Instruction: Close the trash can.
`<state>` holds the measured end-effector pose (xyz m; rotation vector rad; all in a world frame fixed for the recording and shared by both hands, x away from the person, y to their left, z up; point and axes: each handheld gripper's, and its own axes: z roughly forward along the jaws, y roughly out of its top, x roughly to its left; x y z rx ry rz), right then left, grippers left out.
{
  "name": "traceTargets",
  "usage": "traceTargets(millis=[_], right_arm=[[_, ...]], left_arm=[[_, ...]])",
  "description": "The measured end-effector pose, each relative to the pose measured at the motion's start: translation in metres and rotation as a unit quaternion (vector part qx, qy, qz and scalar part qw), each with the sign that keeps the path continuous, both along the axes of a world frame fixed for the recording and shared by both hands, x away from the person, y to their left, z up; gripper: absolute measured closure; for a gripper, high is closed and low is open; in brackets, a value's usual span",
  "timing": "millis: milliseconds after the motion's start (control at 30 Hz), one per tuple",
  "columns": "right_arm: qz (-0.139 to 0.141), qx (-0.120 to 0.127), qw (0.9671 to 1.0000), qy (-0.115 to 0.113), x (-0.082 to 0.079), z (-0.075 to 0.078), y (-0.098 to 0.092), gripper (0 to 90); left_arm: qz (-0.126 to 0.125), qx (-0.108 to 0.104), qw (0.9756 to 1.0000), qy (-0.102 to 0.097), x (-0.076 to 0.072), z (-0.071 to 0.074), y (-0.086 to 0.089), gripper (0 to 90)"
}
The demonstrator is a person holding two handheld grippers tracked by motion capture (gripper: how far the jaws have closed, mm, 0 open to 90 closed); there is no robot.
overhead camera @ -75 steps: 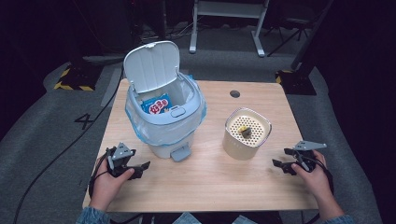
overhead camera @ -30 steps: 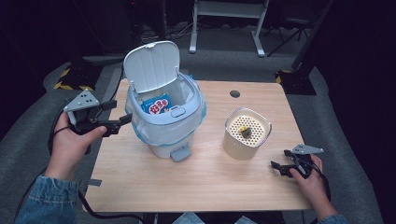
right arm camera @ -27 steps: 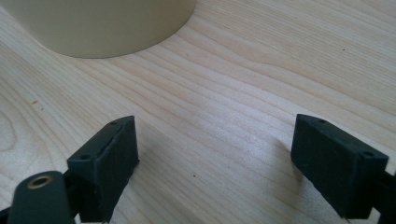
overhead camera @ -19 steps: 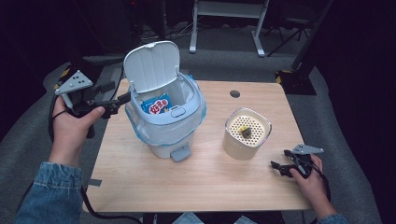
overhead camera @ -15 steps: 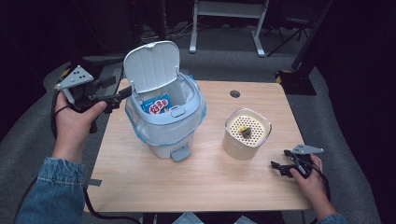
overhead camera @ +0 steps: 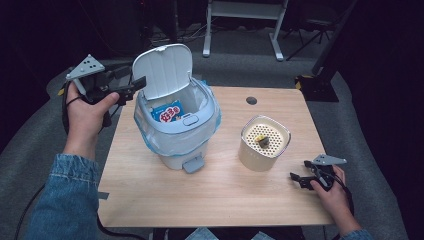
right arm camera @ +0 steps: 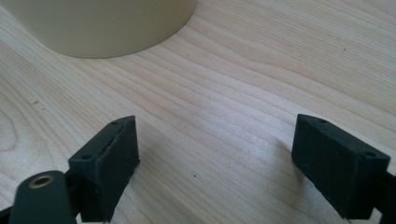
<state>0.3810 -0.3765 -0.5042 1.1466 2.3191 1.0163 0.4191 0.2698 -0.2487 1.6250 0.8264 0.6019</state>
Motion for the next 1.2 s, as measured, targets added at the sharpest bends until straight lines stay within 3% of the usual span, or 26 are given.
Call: traceTargets(millis=[167, 333, 400, 500, 567, 667, 700, 1033, 1200], right_arm=[[0.001, 0.001, 1.0, 0.001, 0.0, 0.0, 0.0, 15.1], [0.001, 0.001, 1.0, 0.001, 0.0, 0.0, 0.0, 15.1], [0.001, 0.0, 1.0, 0.0, 0.0, 0.0, 0.0, 15.1], [0.001, 0.0, 1.0, 0.0, 0.0, 0.0, 0.0, 15.1], [0.001, 0.0, 1.0, 0.0, 0.0, 0.0, 0.0, 15.1], [0.001, 0.0, 1.0, 0.0, 0.0, 0.0, 0.0, 15.1], [0.001, 0.0, 1.0, 0.0, 0.0, 0.0, 0.0, 15.0], [0.001, 0.0, 1.0, 0.0, 0.0, 0.0, 0.0, 15.0], [0.001, 0.0, 1.0, 0.0, 0.0, 0.0, 0.0, 15.0]], left_arm=[[-0.009, 0.018, 0.9998, 0.003, 0.0, 0.004, -0.007, 28.4], [-0.024, 0.013, 0.9995, 0.013, -0.004, 0.005, -0.006, 32.8], [-0.045, 0.01, 0.9987, 0.021, -0.01, 0.005, -0.007, 34.9], [-0.055, 0.019, 0.998, 0.024, -0.016, 0.005, -0.01, 34.7], [-0.075, 0.041, 0.9959, 0.03, -0.025, 0.005, -0.016, 33.8], [-0.084, 0.05, 0.9947, 0.031, -0.03, 0.004, -0.021, 33.8], [-0.095, 0.057, 0.9932, 0.035, -0.034, 0.004, -0.025, 33.8], [-0.128, 0.072, 0.9877, 0.054, -0.036, -0.006, -0.049, 34.2], [-0.141, 0.069, 0.985, 0.071, -0.034, -0.011, -0.058, 40.1]])
